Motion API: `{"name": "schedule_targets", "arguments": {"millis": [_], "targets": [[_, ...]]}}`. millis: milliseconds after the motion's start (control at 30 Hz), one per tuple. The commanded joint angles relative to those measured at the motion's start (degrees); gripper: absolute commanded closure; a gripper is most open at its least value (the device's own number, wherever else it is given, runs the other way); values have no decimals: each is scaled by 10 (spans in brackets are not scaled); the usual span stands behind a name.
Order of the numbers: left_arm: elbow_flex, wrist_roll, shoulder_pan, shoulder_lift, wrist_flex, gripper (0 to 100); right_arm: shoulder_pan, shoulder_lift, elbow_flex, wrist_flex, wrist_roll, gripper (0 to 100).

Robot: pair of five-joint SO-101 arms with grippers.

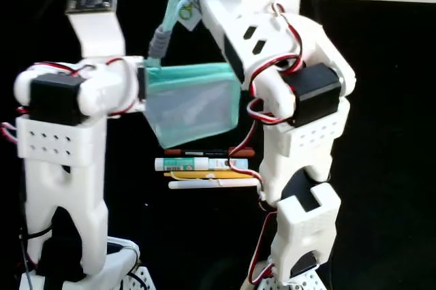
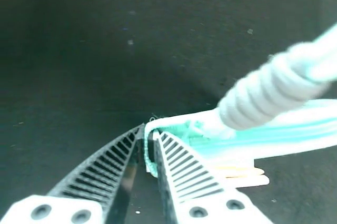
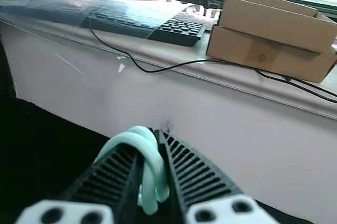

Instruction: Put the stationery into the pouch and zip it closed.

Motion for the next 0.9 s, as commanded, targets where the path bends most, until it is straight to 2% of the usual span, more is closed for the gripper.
{"name": "schedule_targets", "arguments": {"millis": [0, 367, 633, 867], "targets": [[-5, -11, -30, -8, -25, 993, 22, -3, -2, 3, -5, 991], [-2, -11, -31, -5, -86, 993, 85, -2, -1, 44, -5, 991], [0, -37, -37, -5, -93, 993, 126, -2, 0, 65, -5, 991], [0, -40, -44, -4, -95, 993, 127, -1, 0, 86, -5, 991]]}}
